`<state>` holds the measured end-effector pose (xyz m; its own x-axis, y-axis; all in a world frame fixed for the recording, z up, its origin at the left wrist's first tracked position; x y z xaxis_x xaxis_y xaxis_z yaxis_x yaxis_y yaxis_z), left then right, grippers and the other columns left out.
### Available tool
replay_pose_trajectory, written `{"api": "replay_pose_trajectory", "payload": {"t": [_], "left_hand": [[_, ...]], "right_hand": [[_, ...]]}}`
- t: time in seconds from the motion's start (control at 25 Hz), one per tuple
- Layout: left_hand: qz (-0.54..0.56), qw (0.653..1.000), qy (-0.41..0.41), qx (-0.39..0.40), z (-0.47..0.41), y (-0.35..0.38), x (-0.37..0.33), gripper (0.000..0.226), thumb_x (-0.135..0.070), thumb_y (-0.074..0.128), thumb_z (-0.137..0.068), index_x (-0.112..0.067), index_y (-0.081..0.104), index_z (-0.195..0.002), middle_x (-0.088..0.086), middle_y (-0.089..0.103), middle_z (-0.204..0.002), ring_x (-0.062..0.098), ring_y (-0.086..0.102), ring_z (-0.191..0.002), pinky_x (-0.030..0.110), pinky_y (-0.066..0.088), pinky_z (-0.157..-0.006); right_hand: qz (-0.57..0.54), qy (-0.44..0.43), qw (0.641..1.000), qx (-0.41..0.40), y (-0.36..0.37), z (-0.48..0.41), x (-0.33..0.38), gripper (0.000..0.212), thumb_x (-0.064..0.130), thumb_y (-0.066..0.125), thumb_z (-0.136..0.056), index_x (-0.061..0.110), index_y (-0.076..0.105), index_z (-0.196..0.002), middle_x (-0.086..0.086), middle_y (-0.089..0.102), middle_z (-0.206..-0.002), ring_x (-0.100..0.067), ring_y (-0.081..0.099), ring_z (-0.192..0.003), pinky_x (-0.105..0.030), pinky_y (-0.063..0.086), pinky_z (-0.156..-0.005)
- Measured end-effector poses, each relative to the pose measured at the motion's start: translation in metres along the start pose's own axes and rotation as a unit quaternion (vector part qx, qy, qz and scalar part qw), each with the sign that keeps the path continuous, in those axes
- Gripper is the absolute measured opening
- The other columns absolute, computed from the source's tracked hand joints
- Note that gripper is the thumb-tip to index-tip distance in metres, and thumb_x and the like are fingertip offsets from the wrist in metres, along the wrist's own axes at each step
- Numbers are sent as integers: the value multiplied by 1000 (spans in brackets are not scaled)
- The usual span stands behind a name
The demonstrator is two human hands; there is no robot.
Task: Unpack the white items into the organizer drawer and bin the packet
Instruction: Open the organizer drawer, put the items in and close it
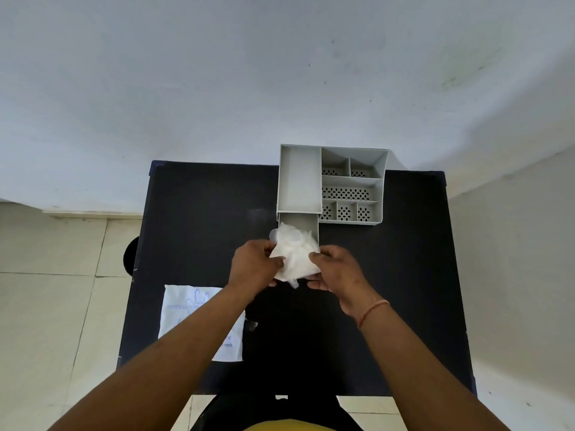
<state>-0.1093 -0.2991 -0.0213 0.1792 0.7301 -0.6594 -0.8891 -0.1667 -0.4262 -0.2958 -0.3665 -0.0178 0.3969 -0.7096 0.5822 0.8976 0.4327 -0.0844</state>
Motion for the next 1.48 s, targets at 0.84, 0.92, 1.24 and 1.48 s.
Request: {"api": "replay_pose_trajectory", "payload": {"t": [0.84,0.92,1.24,1.48], "left_hand": [[-501,826,257,-21,-25,13,-25,46,-38,52,-108,-26,58,-151,17,58,-137,38,76,-96,43,60,-71],[-521,819,242,-19,-30,17,-32,47,-36,52,-105,-25,58,-150,18,58,-140,40,75,-99,42,57,-71],[-466,832,288,-81,-16,21,-29,52,-31,62,-102,-21,53,-152,15,69,-124,33,76,-74,35,54,-57],[-453,853,253,-46,-13,25,2,73,-72,40,-101,-28,47,-158,16,65,-124,39,77,-87,40,58,-67]], "right_hand": [[644,-328,680,-123,28,-19,31,40,27,58,-95,18,68,-133,-6,65,-138,-35,40,-147,-55,34,-117],[662,-285,686,-99,31,-24,30,44,27,57,-96,18,65,-139,-4,60,-150,-33,22,-160,-61,18,-126],[618,-350,689,-141,41,-15,57,50,21,56,-90,16,61,-139,-10,64,-137,-32,58,-126,-48,52,-97],[676,-254,690,-53,46,-37,59,69,33,69,-92,18,45,-154,-9,55,-152,-32,45,-142,-50,41,-110]]}}
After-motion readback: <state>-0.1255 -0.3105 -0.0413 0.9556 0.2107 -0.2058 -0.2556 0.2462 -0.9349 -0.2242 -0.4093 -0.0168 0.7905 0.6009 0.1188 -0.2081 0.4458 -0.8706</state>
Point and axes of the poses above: each hand's wrist, its own z-axis away from the middle knuckle, its own y-axis out of the palm, x = y × z, the point moved 6 cm from there along -z, towards the middle knuckle
